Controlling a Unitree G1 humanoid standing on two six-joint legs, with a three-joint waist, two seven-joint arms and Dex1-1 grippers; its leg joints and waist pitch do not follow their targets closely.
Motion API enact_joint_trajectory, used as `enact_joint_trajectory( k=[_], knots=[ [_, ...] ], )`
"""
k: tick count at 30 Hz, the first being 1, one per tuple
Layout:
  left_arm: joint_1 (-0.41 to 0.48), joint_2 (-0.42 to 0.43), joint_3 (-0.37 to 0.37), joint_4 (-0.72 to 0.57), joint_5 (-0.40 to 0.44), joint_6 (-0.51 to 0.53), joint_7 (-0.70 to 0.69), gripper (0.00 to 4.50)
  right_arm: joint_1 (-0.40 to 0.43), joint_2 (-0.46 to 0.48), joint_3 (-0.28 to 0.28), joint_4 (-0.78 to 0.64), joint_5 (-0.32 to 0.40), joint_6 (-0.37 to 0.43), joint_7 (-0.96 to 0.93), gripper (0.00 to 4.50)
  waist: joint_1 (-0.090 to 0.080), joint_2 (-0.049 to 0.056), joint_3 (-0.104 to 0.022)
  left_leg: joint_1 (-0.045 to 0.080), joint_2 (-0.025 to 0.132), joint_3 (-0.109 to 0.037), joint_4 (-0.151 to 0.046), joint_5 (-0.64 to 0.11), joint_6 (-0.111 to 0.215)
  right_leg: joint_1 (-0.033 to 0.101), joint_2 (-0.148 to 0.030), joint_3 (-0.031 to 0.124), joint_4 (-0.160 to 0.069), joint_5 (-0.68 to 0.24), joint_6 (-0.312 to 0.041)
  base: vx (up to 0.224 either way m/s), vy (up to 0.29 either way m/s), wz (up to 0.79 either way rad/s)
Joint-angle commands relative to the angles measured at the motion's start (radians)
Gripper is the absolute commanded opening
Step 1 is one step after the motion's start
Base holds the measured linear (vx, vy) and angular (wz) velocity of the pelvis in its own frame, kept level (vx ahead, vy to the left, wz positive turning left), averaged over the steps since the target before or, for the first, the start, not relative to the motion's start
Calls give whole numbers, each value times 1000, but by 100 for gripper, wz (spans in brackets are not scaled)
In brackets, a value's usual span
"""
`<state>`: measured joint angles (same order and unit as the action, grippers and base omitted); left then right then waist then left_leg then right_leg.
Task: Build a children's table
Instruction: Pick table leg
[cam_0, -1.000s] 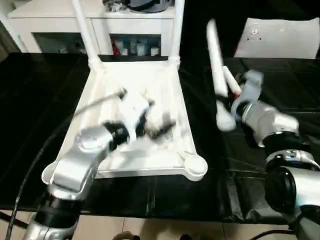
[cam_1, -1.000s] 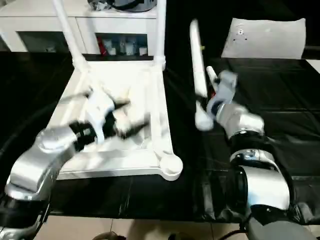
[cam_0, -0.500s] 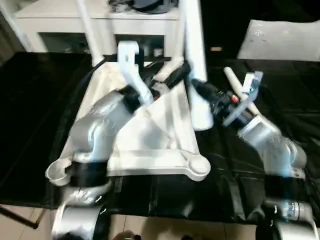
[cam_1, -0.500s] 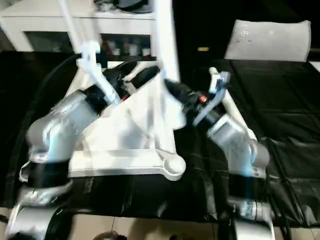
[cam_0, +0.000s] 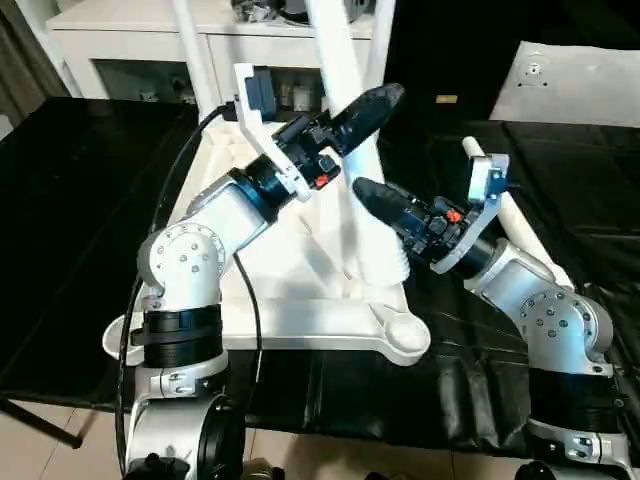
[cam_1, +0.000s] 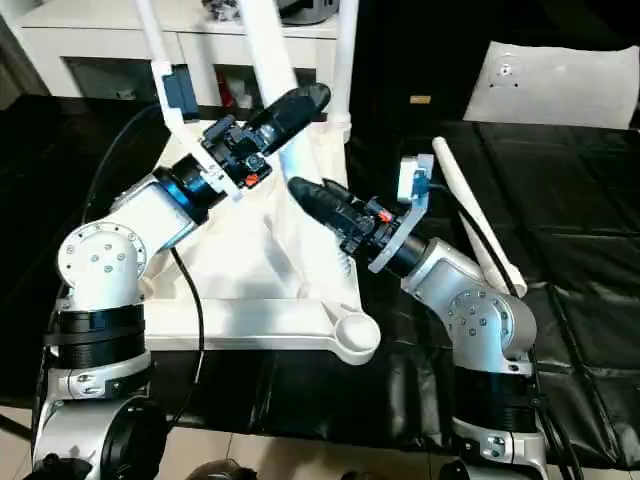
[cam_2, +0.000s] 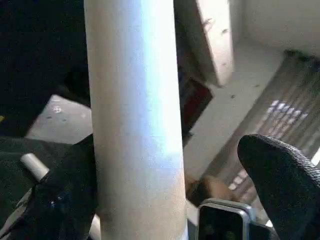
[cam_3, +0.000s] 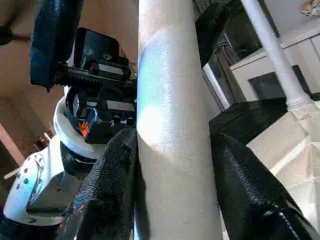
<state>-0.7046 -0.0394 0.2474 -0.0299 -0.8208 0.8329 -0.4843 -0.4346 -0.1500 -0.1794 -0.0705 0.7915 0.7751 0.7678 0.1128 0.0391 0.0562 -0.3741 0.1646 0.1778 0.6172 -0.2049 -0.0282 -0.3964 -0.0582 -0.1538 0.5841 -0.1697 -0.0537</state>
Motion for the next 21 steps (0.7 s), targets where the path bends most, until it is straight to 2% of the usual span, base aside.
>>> enact_joint_trajectory(
  k=[1,2,3,6,10,12,16,18,21],
  knots=[
    [7,9,-14,-30,-28,17,-28,414,3,-5,14,-23,15,9,2,183,1,-13,-75,13,76,-37,-68,-67,64,59,-111,73,-94,-353,2,0,0,0],
    [12,14,-14,-34,-37,18,-33,414,6,-6,17,-27,18,12,2,183,0,-16,-76,12,76,-37,-68,-65,65,60,-112,74,-94,-348,1,0,0,0],
    [12,14,-14,-34,-37,18,-33,414,6,-6,17,-27,18,12,2,183,1,-13,-76,12,77,-37,-68,-62,64,60,-113,75,-92,-339,-4,0,0,0],
    [23,18,4,-35,-86,3,-93,414,14,-7,15,-40,60,36,15,183,3,-15,-76,11,73,-35,-68,-51,70,63,-115,76,-93,-337,-6,0,0,0],
    [36,26,22,-29,-145,10,-179,414,25,-22,21,-57,95,66,52,183,3,-13,-78,10,78,-36,-68,-33,77,63,-114,77,-88,-302,-15,0,0,0],
    [42,38,21,-18,-165,19,-215,414,35,-32,31,-65,99,74,70,183,3,-13,-77,11,77,-35,-68,-44,72,62,-115,78,-90,-309,-19,0,0,0],
    [52,64,11,-7,-180,33,-276,414,48,-38,41,-75,103,80,80,183,4,-9,-77,11,74,-35,-69,-51,62,63,-115,77,-92,-333,-3,0,0,0],
    [58,72,10,-4,-189,37,-294,414,50,-41,44,-79,110,82,80,183,3,-6,-76,13,79,-38,-70,-58,56,62,-115,77,-92,-330,-7,0,0,0],
    [72,88,11,3,-213,39,-341,414,55,-48,49,-88,125,91,81,183,3,-7,-76,15,77,-36,-71,-69,50,62,-115,78,-93,-337,-9,0,0,0]
  ],
)
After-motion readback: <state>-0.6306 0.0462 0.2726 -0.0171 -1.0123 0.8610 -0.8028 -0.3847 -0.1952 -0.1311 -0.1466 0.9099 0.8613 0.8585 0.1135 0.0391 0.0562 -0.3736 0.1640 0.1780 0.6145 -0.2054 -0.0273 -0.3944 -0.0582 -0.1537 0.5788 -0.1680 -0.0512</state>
